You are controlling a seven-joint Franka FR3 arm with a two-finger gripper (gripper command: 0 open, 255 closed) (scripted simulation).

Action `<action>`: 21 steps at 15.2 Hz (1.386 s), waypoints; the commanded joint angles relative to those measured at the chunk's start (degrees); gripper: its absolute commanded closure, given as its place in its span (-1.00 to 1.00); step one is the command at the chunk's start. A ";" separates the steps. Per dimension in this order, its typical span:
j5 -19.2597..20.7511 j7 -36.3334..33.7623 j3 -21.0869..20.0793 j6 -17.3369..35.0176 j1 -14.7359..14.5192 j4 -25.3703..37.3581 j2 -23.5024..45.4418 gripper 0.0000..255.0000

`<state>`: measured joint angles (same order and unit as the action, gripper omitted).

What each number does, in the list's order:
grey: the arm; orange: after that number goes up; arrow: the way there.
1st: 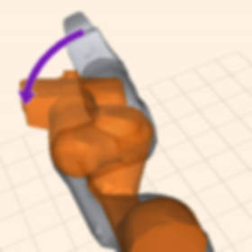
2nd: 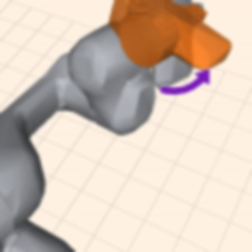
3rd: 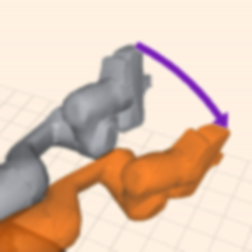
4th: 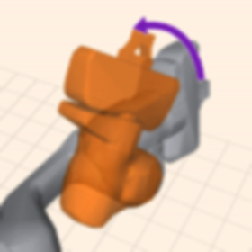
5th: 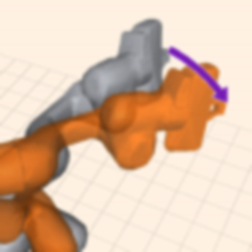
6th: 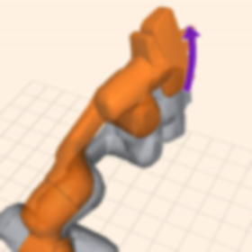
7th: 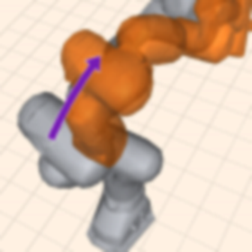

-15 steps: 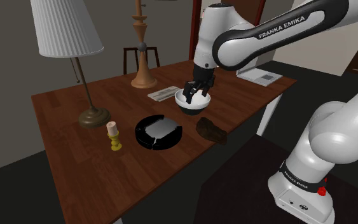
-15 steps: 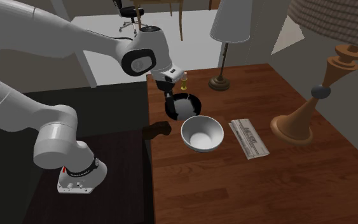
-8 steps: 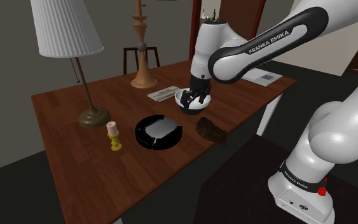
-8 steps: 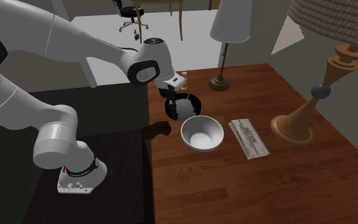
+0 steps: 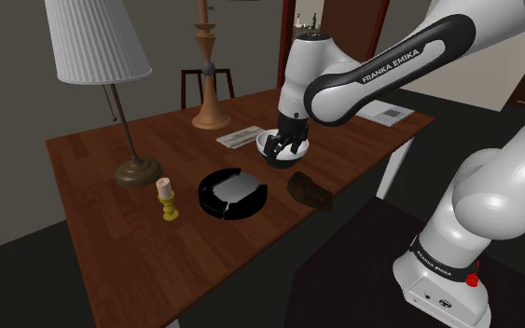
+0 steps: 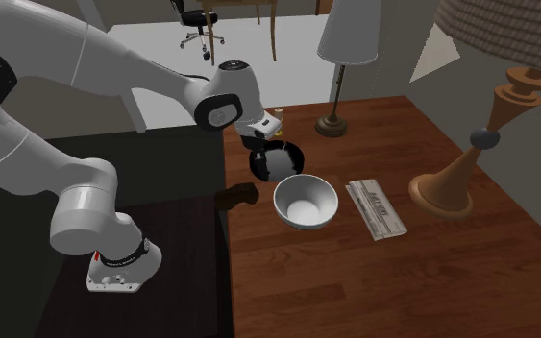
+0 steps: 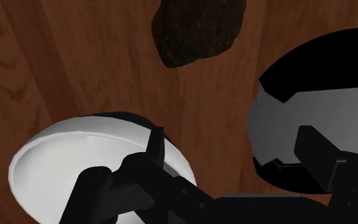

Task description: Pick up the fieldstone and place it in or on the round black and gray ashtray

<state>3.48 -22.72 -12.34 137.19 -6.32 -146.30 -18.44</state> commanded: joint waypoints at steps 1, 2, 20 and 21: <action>0.00 0.00 0.00 0.01 0.00 0.00 0.01 1.00; 0.00 0.00 0.00 0.01 0.00 0.00 0.01 1.00; -11.91 28.84 14.91 6.54 -10.24 -23.78 -19.56 -1.00; -12.15 31.32 16.57 6.46 -10.72 -25.63 -21.46 -1.00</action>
<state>-8.25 5.08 2.10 143.69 -16.46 -169.60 -37.50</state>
